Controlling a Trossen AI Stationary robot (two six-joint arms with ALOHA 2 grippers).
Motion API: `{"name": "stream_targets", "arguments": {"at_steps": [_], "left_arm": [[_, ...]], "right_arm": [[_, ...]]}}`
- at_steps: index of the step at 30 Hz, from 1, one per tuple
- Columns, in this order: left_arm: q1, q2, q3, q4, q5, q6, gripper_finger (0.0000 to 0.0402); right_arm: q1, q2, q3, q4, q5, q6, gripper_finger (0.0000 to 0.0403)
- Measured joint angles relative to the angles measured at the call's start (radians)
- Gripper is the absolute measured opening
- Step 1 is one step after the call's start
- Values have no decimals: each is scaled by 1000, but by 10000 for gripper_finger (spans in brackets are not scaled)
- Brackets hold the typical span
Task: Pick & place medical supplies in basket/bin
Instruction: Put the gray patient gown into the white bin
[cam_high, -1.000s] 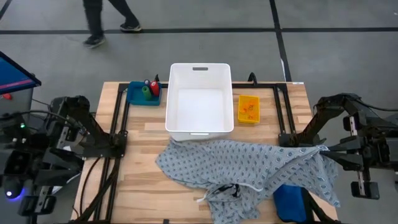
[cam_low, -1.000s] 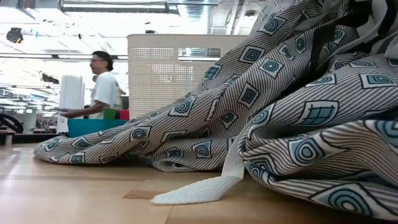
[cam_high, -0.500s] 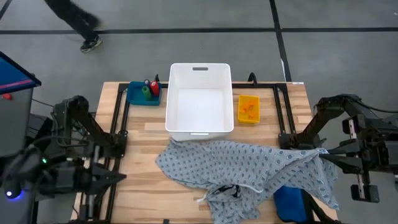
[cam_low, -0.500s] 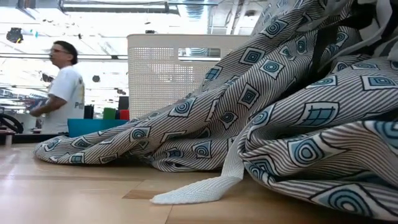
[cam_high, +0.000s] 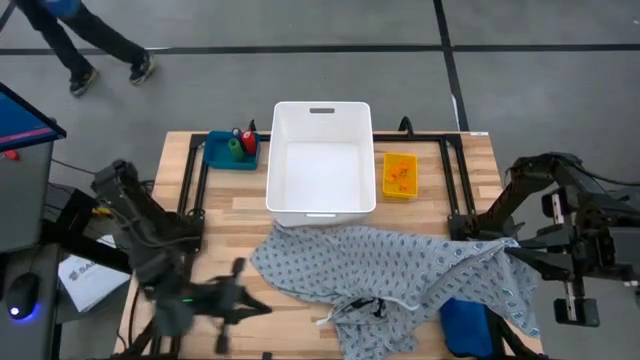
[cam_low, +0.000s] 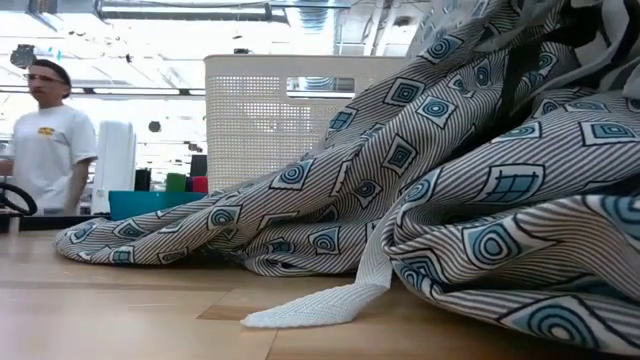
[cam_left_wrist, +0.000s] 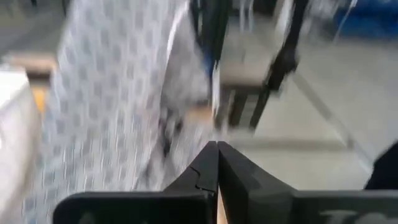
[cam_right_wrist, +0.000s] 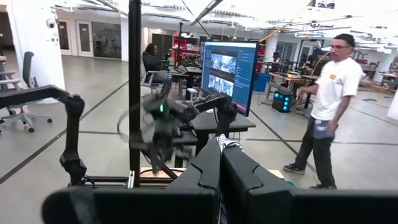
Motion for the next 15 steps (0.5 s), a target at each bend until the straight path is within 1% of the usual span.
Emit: {"name": "stream_targets", "arguments": {"at_steps": [2,4,6,9,12,15], "left_arm": [[63,32,0,-97,116,-47,0],[125,67,0,-177,236,-58,0],[176,103,0,-235,318,-58,0],[225,148,-3,-309,354,-55,0],[263,176,-46,-305,401,-49,4],[294,180,-113,-245,510,-51,25]], "right_arm": [[-12,5,0,-3,0,18,0],[-21,9,0,-12,0,35,0],[-26,12,0,-16,0,48,0],[-29,13,0,-26,0,74,0],[-28,13,0,-28,0,81,0],[-29,13,0,-28,0,92,0]]}}
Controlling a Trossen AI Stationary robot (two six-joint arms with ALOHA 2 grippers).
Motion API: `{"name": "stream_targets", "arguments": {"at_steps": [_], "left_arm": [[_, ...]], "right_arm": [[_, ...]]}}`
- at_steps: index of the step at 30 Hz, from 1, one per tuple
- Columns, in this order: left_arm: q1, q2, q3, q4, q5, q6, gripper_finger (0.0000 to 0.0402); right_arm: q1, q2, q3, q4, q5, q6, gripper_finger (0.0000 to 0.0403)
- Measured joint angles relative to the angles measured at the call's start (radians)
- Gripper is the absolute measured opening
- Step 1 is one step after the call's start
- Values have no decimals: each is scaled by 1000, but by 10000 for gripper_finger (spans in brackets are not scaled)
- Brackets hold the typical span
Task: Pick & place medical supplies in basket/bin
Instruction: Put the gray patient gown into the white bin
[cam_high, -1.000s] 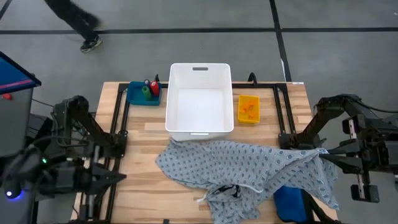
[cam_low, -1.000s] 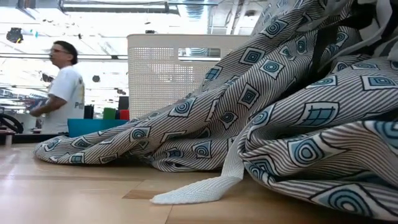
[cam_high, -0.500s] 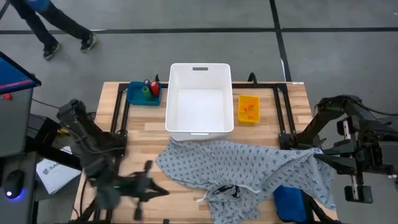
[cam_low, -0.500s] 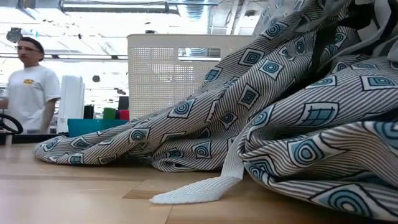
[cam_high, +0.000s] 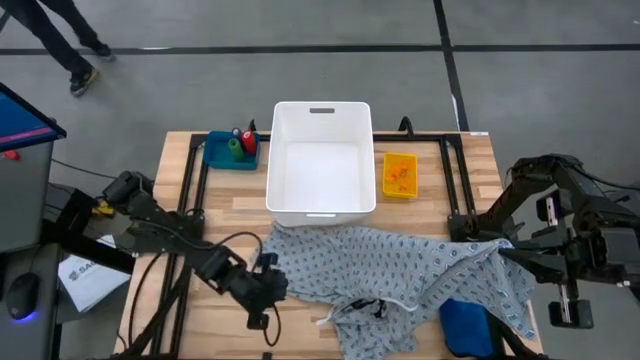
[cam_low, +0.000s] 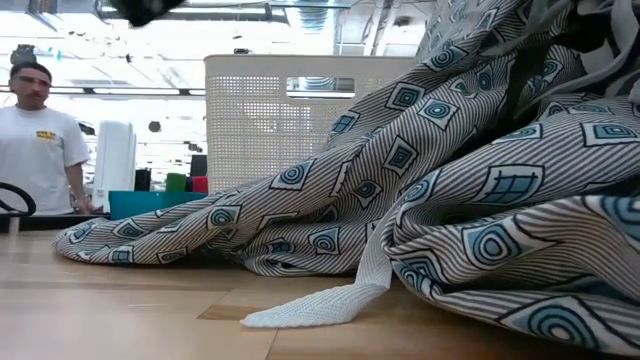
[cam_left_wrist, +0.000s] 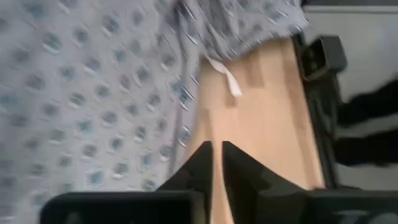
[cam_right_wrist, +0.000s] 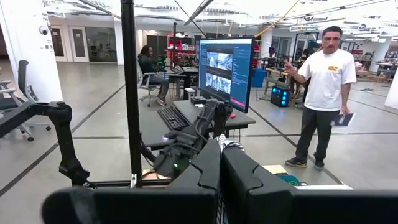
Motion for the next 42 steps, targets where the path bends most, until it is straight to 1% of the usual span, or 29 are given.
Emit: {"name": "stream_targets", "arguments": {"at_steps": [2,3,7,11,14,16,21,25,31,38,40,42], "left_arm": [[17,-3,-46,34,66,-14,55],[23,-2,-68,46,80,-19,73],[45,-2,-142,129,87,-8,159],[84,-2,-225,211,80,66,241],[131,-2,-292,281,73,107,281],[163,-2,-341,337,74,127,296],[220,-1,-449,501,121,132,302],[229,10,-498,549,154,131,299],[229,70,-515,580,151,129,302],[229,176,-510,727,142,99,300],[229,185,-511,747,142,75,293],[230,185,-511,746,142,50,277]], "right_arm": [[0,0,0,0,0,7,0],[0,0,0,0,0,7,0],[0,0,0,6,0,9,0],[0,0,0,11,0,10,0],[0,0,0,17,0,15,0],[0,-1,0,17,1,23,0],[0,-1,0,40,4,25,0],[0,-1,0,42,4,25,0],[-2,-1,0,42,4,25,0],[-2,-1,0,46,4,48,0],[-5,-1,0,46,4,59,0],[-14,-1,0,46,3,63,0]]}}
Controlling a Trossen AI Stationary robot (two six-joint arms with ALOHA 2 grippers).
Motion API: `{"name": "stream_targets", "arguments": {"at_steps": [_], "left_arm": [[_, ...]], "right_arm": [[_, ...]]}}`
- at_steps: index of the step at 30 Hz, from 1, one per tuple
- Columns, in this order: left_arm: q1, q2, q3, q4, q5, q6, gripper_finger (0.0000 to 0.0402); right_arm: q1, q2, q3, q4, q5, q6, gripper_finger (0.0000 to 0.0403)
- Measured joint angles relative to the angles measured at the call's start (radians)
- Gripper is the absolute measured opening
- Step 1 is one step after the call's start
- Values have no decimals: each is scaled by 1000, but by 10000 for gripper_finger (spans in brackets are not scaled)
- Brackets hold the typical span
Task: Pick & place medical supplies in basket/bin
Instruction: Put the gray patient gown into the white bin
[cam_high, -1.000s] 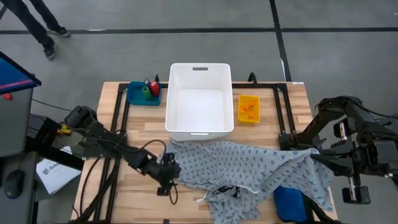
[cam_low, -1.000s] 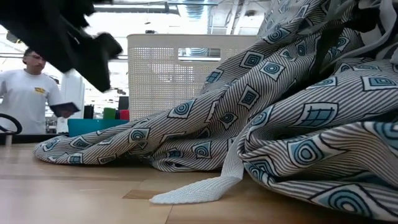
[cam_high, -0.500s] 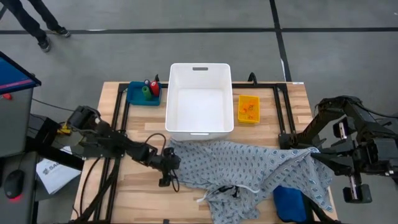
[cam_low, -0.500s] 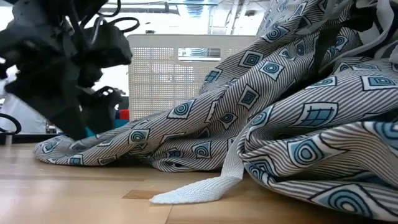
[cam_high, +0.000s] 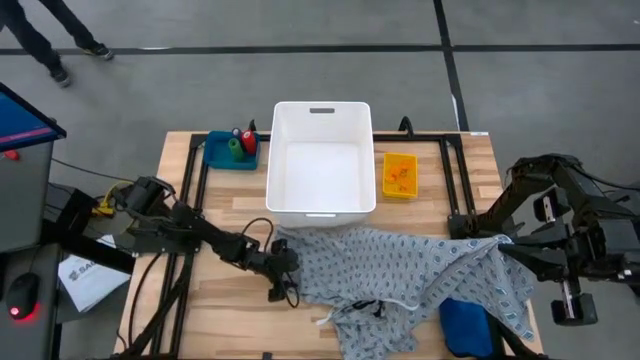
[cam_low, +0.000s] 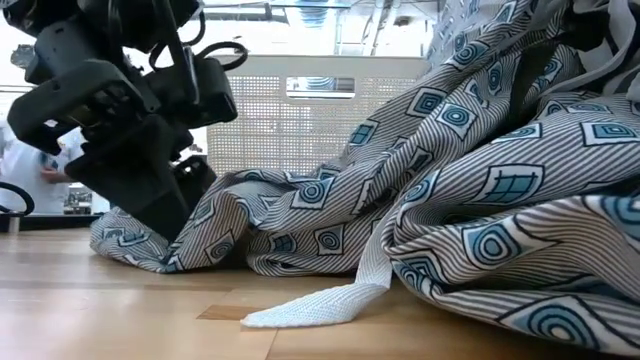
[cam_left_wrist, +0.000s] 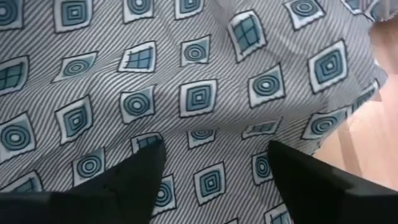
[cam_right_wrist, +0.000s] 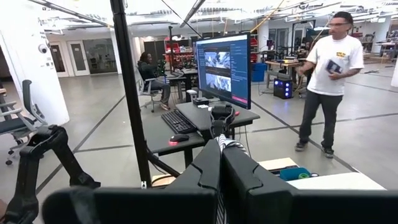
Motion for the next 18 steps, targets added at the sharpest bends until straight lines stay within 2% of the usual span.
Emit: {"name": "stream_targets", "arguments": {"at_steps": [18], "left_arm": [[-52,1,-2,-28,30,-111,9]], "right_arm": [[-3,0,0,-1,-29,-4,0]]}}
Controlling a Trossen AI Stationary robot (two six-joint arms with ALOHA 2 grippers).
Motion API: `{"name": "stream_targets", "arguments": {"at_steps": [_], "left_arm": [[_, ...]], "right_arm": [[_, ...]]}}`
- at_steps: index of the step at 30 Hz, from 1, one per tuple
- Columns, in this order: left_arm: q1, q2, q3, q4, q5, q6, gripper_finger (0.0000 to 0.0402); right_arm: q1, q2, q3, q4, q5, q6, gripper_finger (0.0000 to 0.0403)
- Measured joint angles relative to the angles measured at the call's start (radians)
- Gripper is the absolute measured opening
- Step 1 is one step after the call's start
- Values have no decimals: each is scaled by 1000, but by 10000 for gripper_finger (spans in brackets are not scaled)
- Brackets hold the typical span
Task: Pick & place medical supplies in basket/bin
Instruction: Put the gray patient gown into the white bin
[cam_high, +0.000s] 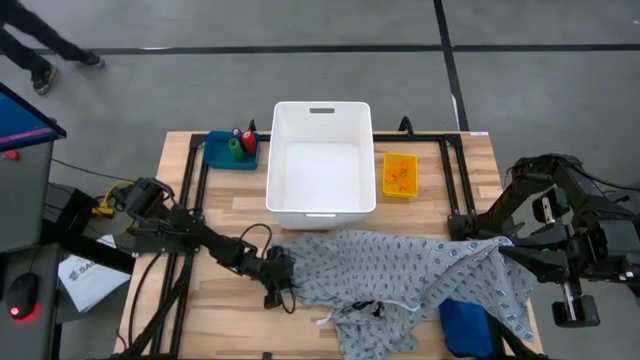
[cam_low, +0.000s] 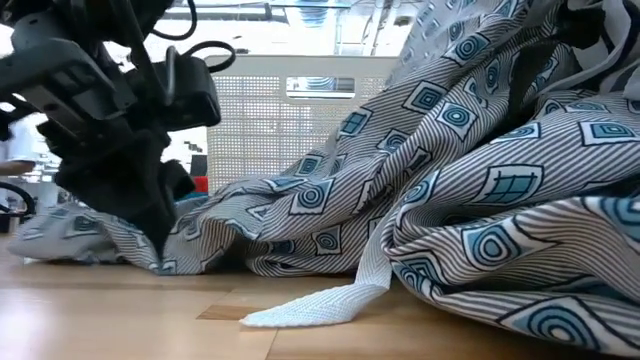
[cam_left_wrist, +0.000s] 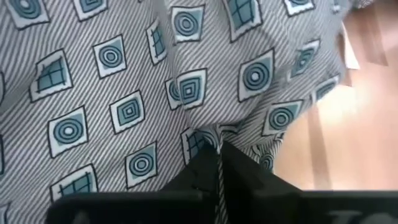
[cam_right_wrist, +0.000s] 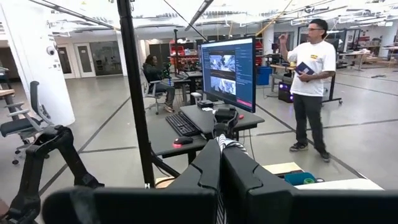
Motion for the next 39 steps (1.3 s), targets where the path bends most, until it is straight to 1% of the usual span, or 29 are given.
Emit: {"name": "stream_targets", "arguments": {"at_steps": [3,7,14,19,22,25,27,29,31,33,35,36,38,39], "left_arm": [[-25,-22,-3,7,13,-3,6],[-67,-92,-10,-27,14,-3,2],[-159,-322,-7,-9,-61,-4,1],[-214,-502,-5,47,-112,-3,0],[-236,-594,-5,136,-116,9,0],[-270,-659,-4,229,-127,68,0],[-298,-693,-4,262,-147,107,0],[-332,-728,-4,290,-185,143,0],[-373,-755,-3,336,-251,200,0],[-420,-775,-1,359,-323,244,0],[-460,-785,1,307,-392,224,0],[-475,-784,9,230,-425,187,0],[-491,-758,41,55,-452,96,0],[-492,-739,54,43,-452,91,0]], "right_arm": [[0,0,0,0,-3,0,0],[0,0,0,0,-24,0,0],[1,0,0,-16,-26,0,0],[1,0,0,-38,-26,7,0],[1,0,0,-38,-26,9,0],[1,0,0,-42,-27,8,0],[1,0,0,-47,-35,10,0],[1,0,0,-63,-74,26,0],[1,0,0,-66,-103,30,0],[1,5,0,-64,-109,29,0],[1,10,0,-65,-107,26,0],[0,12,0,-69,-107,26,0],[0,16,0,-71,-105,26,0],[0,16,0,-71,-105,26,0]]}}
